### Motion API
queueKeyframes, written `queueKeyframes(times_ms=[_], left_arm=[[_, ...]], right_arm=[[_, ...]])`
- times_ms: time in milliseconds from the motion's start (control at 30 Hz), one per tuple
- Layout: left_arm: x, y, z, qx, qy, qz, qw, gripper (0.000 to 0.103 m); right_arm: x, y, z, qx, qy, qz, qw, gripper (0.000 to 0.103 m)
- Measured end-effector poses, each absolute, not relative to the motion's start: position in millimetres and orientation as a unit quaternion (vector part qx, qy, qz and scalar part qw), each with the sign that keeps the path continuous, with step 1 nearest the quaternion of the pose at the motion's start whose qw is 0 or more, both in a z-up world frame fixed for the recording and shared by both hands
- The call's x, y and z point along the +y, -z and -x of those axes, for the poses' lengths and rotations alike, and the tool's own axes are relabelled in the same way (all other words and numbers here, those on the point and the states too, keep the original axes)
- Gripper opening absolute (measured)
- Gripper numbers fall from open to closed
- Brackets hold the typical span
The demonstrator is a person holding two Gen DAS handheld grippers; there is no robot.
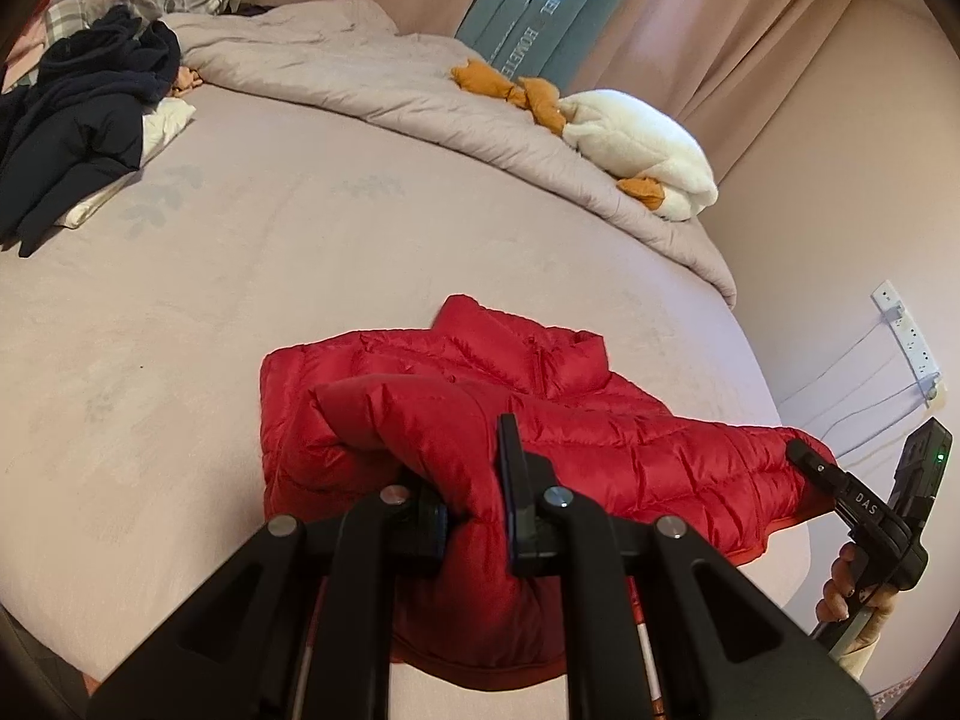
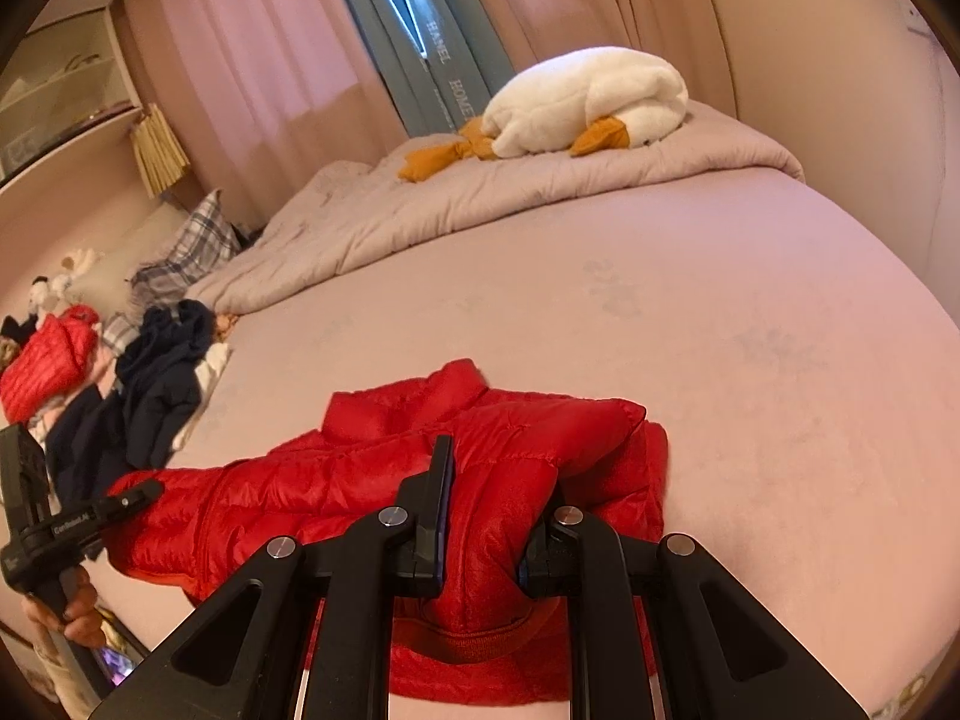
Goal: Fold large clothes
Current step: 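Lift the hem with both tools and fold it toward the collar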
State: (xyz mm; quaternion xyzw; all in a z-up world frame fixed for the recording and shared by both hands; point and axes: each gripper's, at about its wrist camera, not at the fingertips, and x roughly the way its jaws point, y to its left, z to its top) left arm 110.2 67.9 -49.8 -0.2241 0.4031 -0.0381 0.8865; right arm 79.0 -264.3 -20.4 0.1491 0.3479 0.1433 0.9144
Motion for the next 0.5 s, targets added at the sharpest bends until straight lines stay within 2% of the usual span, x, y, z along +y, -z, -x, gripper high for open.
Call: queueKeyframes(times_ms=[500], left_arm=[[68.2,77.8,-154.5,0.442,0.015,0.205,0.873,0.013]], right_arm=[[-254.7,37.8,-117.9,0.387,-0.123,-0.144,0.903,0.016]])
